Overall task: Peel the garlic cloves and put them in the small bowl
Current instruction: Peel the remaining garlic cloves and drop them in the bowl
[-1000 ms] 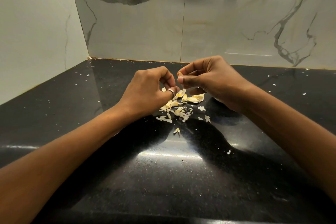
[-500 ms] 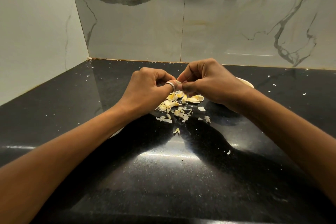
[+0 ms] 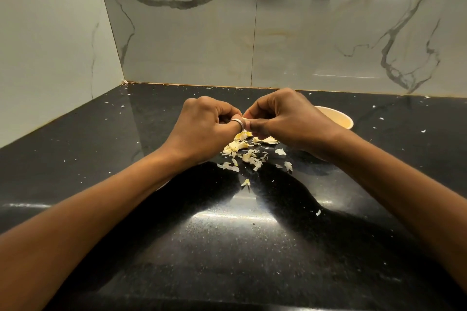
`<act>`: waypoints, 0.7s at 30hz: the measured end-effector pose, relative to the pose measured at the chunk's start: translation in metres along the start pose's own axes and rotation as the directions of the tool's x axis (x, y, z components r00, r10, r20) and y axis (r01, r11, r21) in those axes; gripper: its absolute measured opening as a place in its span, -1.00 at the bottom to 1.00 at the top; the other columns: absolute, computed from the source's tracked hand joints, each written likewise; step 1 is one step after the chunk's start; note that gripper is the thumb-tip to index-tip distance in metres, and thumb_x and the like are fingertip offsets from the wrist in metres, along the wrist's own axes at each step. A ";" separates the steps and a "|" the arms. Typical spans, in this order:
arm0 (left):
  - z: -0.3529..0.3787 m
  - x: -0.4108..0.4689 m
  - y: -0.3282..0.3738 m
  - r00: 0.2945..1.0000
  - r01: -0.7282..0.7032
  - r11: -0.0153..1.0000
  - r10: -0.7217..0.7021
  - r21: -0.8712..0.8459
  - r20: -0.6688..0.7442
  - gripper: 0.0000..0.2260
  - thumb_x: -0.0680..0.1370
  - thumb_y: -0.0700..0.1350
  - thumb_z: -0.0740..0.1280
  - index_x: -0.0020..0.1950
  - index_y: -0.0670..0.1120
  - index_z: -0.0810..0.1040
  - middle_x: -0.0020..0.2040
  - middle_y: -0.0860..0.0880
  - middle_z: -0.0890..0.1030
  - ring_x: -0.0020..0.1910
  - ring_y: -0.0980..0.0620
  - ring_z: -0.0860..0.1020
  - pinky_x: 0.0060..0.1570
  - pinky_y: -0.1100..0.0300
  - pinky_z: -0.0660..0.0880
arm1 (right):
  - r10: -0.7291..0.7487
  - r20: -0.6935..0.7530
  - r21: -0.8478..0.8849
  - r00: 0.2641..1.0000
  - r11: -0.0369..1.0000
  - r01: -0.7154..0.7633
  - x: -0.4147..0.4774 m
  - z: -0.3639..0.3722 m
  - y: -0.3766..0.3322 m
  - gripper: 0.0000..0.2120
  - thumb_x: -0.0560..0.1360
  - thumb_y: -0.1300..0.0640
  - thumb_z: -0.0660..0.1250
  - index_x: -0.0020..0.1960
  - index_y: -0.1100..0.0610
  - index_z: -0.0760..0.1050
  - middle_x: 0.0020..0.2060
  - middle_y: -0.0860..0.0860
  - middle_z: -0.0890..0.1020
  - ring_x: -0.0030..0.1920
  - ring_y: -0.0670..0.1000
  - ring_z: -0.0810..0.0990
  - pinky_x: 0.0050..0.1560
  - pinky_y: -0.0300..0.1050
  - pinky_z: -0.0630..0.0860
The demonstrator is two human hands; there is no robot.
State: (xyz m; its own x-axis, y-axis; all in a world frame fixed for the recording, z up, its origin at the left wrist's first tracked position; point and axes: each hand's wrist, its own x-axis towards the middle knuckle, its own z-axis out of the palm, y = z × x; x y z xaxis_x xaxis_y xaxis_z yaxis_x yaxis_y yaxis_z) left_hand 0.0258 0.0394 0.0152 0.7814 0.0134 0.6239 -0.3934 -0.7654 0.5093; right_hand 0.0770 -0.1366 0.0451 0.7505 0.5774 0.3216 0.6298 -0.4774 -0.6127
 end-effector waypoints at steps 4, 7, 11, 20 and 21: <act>0.002 0.001 -0.001 0.985 0.172 0.969 -0.163 -0.178 0.060 -0.85 0.56 -0.21 0.38 -0.16 -0.07 0.71 -0.42 0.00 0.63 -0.47 0.05 0.59 -0.44 0.16 0.58 | -0.004 -0.029 -0.021 1.000 1.000 0.003 -0.001 0.001 -0.001 -0.92 0.50 0.09 0.51 -0.05 0.10 0.71 -0.28 0.01 0.73 -0.21 -0.01 0.71 -0.03 0.07 0.66; 0.002 0.000 0.000 0.959 0.283 0.902 -0.262 -0.327 0.106 -0.83 0.58 -0.25 0.35 -0.16 -0.09 0.68 -0.35 -0.03 0.64 -0.39 0.09 0.60 -0.46 0.21 0.53 | -0.010 -0.062 -0.019 0.998 1.000 0.008 -0.002 0.003 -0.001 -0.91 0.50 0.10 0.51 -0.06 0.11 0.71 -0.29 0.00 0.73 -0.23 -0.06 0.72 -0.05 0.01 0.67; 0.002 0.001 0.006 0.924 0.381 0.811 -0.350 -0.444 0.154 -0.87 0.58 -0.26 0.34 -0.11 -0.21 0.67 -0.31 -0.08 0.63 -0.41 0.14 0.55 -0.50 0.28 0.48 | 0.016 -0.073 0.043 0.997 0.999 -0.013 -0.001 0.005 0.001 -0.93 0.49 0.15 0.52 -0.06 0.13 0.70 -0.27 0.02 0.73 -0.22 -0.04 0.73 -0.04 0.04 0.69; -0.001 0.002 0.009 0.891 0.453 0.759 -0.401 -0.468 0.213 -0.90 0.57 -0.26 0.35 -0.07 -0.23 0.65 -0.25 -0.10 0.65 -0.38 0.13 0.55 -0.49 0.25 0.52 | 0.029 -0.027 0.070 0.999 0.997 -0.027 -0.001 0.005 0.001 -0.91 0.49 0.22 0.50 -0.01 0.18 0.66 -0.22 0.03 0.73 -0.23 -0.08 0.73 -0.07 -0.10 0.69; -0.002 0.002 0.009 0.895 0.447 0.767 -0.392 -0.461 0.214 -0.90 0.57 -0.26 0.35 -0.07 -0.23 0.65 -0.25 -0.11 0.65 -0.37 0.12 0.55 -0.49 0.25 0.52 | 0.028 -0.027 0.061 0.999 0.998 -0.026 -0.001 0.004 0.001 -0.91 0.49 0.22 0.50 -0.01 0.18 0.66 -0.22 0.03 0.73 -0.23 -0.07 0.73 -0.08 -0.10 0.69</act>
State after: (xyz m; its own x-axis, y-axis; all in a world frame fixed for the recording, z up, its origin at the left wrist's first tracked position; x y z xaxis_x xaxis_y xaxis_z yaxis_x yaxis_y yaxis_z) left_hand 0.0229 0.0335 0.0223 0.9571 0.1745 0.2313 -0.1759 -0.2842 0.9425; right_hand 0.0760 -0.1349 0.0409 0.7727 0.5460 0.3238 0.5967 -0.4508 -0.6638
